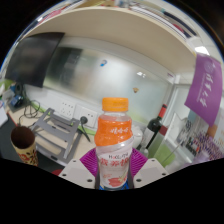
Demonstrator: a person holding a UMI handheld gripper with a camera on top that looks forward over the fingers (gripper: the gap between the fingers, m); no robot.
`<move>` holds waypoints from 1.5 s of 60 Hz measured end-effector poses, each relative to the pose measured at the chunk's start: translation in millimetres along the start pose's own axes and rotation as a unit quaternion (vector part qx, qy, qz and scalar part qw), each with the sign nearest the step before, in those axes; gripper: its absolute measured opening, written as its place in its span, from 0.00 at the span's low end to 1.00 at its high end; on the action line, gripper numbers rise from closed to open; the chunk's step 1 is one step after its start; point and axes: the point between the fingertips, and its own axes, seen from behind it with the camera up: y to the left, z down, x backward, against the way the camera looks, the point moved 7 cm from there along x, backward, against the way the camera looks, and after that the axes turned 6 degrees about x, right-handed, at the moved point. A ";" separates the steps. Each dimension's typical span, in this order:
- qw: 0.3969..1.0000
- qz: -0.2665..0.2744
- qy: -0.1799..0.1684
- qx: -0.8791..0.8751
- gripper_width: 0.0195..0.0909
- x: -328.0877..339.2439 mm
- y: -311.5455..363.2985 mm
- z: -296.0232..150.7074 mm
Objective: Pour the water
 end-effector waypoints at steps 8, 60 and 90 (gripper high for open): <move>0.981 -0.005 0.009 0.192 0.26 27.7 17.5 -17.3; 0.649 0.016 0.050 0.759 0.26 35.7 78.7 -64.0; 0.982 -0.032 -0.040 0.180 0.26 87.8 60.0 -104.3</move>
